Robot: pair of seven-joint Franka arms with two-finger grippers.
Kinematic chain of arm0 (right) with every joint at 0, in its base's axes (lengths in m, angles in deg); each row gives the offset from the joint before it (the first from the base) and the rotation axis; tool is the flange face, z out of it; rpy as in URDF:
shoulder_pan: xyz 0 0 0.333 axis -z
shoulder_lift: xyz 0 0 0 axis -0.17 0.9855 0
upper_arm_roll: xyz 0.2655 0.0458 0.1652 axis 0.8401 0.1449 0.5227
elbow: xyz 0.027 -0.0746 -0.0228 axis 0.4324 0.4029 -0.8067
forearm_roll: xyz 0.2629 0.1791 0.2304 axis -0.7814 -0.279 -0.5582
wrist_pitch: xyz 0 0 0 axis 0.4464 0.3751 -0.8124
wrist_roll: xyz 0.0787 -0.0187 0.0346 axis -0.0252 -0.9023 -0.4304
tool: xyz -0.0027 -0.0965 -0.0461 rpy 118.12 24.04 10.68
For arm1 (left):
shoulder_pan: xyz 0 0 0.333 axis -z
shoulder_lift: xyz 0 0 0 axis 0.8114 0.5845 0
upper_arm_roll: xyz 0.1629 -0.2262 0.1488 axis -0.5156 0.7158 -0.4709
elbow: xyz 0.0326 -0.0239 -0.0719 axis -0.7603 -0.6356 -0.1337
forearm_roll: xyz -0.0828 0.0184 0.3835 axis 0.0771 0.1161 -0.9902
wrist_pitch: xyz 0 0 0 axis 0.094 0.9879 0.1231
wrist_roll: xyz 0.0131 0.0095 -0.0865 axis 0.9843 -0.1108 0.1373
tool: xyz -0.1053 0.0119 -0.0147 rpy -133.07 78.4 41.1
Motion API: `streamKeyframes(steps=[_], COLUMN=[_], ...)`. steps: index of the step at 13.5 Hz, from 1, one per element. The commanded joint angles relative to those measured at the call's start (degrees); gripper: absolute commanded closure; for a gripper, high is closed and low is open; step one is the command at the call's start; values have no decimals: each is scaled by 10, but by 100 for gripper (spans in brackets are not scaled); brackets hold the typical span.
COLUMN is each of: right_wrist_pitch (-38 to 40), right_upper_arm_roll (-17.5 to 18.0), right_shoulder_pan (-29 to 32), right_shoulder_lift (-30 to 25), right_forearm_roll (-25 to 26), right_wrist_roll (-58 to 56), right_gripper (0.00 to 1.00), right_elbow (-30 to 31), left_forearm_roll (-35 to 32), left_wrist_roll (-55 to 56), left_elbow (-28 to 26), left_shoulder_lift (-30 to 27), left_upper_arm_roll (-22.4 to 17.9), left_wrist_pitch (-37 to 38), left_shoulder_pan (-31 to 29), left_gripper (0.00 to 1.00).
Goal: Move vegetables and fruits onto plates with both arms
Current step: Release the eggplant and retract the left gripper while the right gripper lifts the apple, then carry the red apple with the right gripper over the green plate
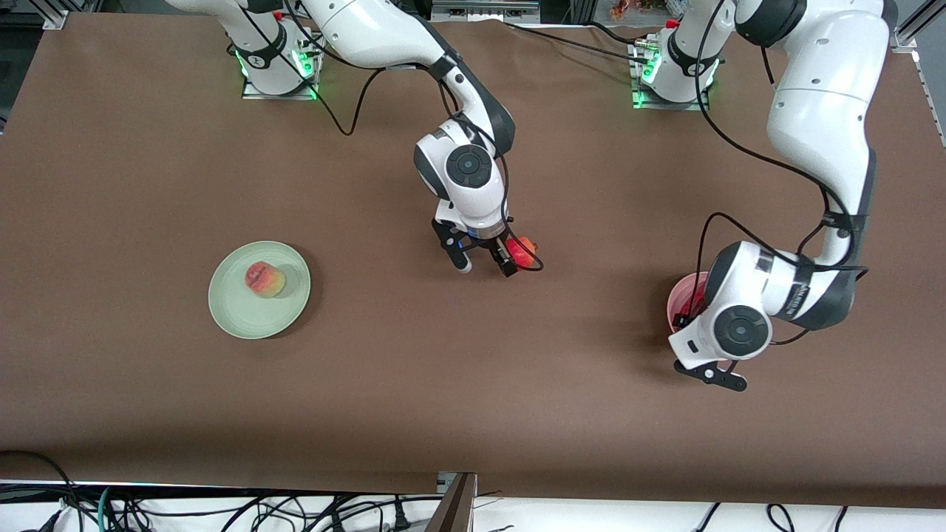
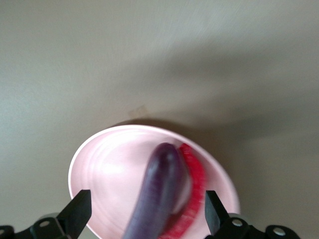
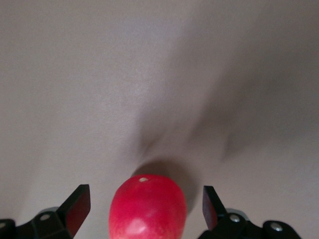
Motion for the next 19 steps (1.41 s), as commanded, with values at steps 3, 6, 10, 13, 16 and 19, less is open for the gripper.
streamKeyframes(steps=[3, 6, 10, 13, 16, 19], right_wrist_pitch=[-19, -55, -64, -60, 44, 180], right_upper_arm_roll=[11, 12, 11, 9, 6, -49], right_shoulder_pan=[-13, -17, -28, -26, 7, 18], right_shoulder_lift=[19, 37, 49, 41, -6, -44], right_forearm_roll=[-12, -12, -5, 12, 7, 5], right_wrist_roll=[57, 63, 55, 49, -52, -218], right_gripper=[1, 1, 43, 77, 82, 82], right_elbow=[-19, -19, -18, -18, -15, 7], left_forearm_roll=[120, 125, 129, 197, 221, 220], left_wrist_roll=[-10, -11, -31, -32, -35, -36], left_elbow=[-11, -9, -31, -175, -276, -254], left_shoulder_lift=[-158, -230, -309, -435, -501, -487], left_upper_arm_roll=[5, 8, -20, -123, -120, -120], left_wrist_pitch=[35, 78, 117, 101, 70, 72], left_shoulder_pan=[-34, -38, -34, 32, 35, 34], left_gripper=[0, 0, 0, 0, 0, 0])
